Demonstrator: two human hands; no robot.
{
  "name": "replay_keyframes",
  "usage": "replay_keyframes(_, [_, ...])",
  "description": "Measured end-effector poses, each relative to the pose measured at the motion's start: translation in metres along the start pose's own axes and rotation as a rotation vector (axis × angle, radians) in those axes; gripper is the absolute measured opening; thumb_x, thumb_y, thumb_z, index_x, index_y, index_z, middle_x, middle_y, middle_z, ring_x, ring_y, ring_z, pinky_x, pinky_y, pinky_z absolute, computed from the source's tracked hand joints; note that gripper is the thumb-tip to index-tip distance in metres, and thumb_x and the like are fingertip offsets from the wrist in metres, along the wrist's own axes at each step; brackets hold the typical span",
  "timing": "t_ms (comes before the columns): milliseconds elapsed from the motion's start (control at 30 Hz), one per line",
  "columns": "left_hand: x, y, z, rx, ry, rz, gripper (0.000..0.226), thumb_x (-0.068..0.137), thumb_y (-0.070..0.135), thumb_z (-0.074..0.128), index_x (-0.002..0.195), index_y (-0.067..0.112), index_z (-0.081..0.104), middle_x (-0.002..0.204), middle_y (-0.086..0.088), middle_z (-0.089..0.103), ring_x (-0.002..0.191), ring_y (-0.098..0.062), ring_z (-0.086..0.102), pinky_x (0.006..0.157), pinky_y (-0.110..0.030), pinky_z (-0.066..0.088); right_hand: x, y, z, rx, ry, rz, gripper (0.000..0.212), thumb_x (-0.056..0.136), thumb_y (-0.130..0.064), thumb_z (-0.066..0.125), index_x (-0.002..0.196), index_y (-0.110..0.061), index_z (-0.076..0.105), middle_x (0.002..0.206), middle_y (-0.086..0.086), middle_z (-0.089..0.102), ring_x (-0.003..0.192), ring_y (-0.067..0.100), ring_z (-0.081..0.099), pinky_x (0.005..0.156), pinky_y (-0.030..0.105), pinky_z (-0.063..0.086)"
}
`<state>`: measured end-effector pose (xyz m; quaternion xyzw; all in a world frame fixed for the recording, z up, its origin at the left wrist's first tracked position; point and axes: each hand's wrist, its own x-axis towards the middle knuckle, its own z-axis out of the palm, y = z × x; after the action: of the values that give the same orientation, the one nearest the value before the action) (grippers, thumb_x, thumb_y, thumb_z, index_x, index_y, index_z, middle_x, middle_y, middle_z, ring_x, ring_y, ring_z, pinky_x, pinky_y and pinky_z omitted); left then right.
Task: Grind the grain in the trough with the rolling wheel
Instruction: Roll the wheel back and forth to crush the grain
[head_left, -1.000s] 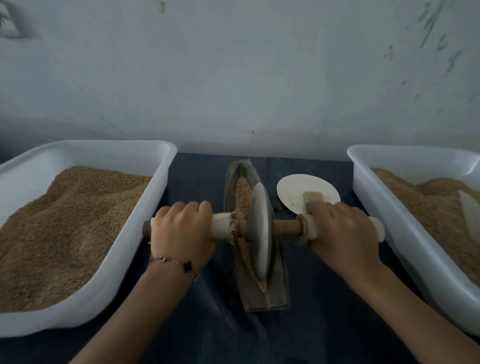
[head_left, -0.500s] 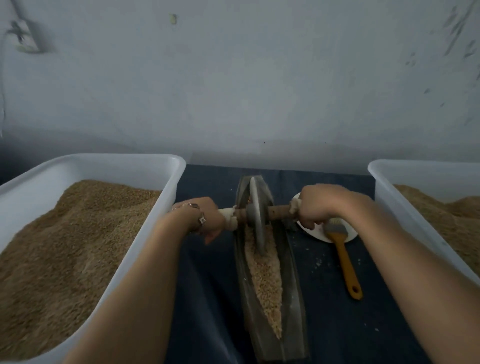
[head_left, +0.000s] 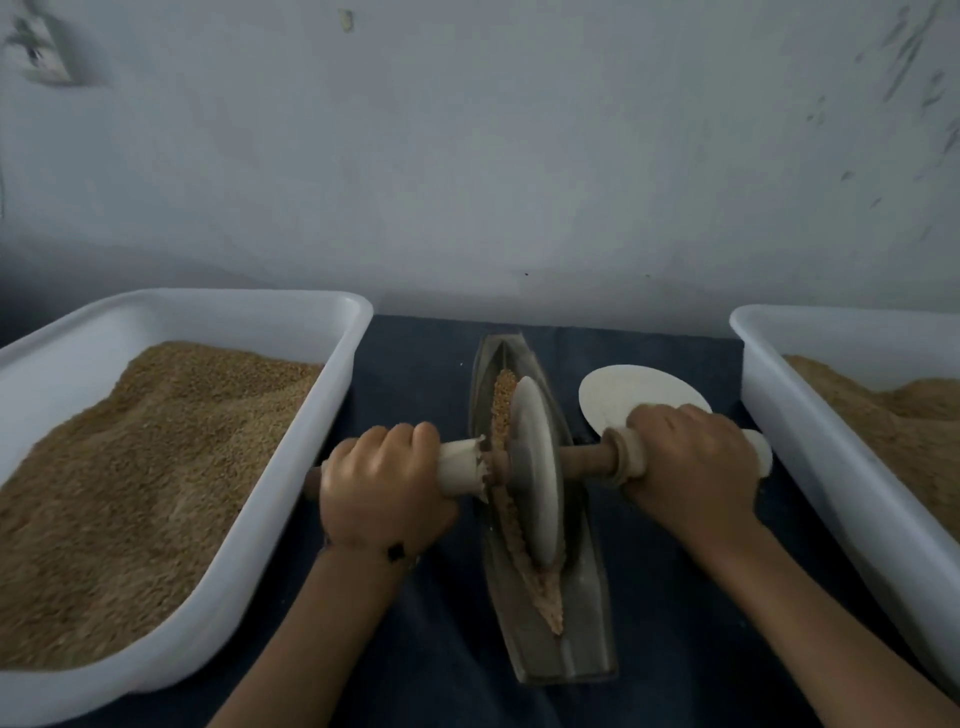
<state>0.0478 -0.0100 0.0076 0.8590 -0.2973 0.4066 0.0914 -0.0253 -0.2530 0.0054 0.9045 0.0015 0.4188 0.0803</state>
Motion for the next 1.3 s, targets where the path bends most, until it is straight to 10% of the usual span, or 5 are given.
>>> replay_keyframes(300, [0.114,-0.035,0.048,-0.136,-1.119,-0.239,0.025,0.044,0.027,0.071,0.066,0.018,0.064,0.074,-0.002,0.065,0.069,-0.019,0.059,0.063,-0.029,0.047,0.095,0.029,0.041,0.129,-1.015,0.314,0.015,0.055,-0.028,0.063,0.069,-0.024,0.059,0.071,-0.002,0.061,0.063,0.015,0.057,0.050,0.026,0.035])
replay_keyframes(667, [-0.014,0.002,-0.017,-0.075,0.055,0.004,0.013,0.068,0.020,0.059,0.058,0.015,0.053,0.053,-0.001,0.048,0.046,-0.021,0.048,0.047,-0.029,0.037,-0.039,-0.012,-0.026,0.039,0.020,0.151,0.051,0.045,0.002,0.084,0.090,-0.010,0.065,0.081,0.006,0.063,0.071,0.029,0.060,0.065,0.039,0.046])
replay_keyframes(867, [-0.005,-0.002,0.001,-0.071,-0.011,-0.035,0.027,0.045,0.010,0.075,0.051,0.013,0.049,0.045,-0.001,0.045,0.038,-0.020,0.042,0.043,-0.025,0.030,-0.004,-0.012,-0.022,0.089,-0.008,0.072,0.023,0.054,-0.008,0.073,0.068,-0.015,0.056,0.061,0.000,0.054,0.056,0.021,0.049,0.053,0.030,0.037])
replay_keyframes(1133, [0.090,-0.033,0.049,-0.068,-0.770,-0.159,0.016,0.078,0.046,0.058,0.083,0.031,0.053,0.068,0.013,0.047,0.066,-0.007,0.047,0.064,-0.027,0.038,0.069,0.020,0.036,0.164,-0.693,0.309,0.005,0.079,-0.031,0.052,0.075,-0.031,0.055,0.073,-0.011,0.058,0.068,0.009,0.054,0.058,0.028,0.040])
replay_keyframes(1300, [0.084,-0.021,0.029,0.017,-0.694,-0.116,0.022,0.078,0.045,0.060,0.092,0.028,0.057,0.069,0.012,0.048,0.069,-0.010,0.049,0.064,-0.027,0.037,0.045,0.011,0.025,0.139,-0.592,0.322,0.012,0.083,-0.032,0.054,0.073,-0.029,0.049,0.067,-0.009,0.054,0.063,0.007,0.051,0.057,0.026,0.042])
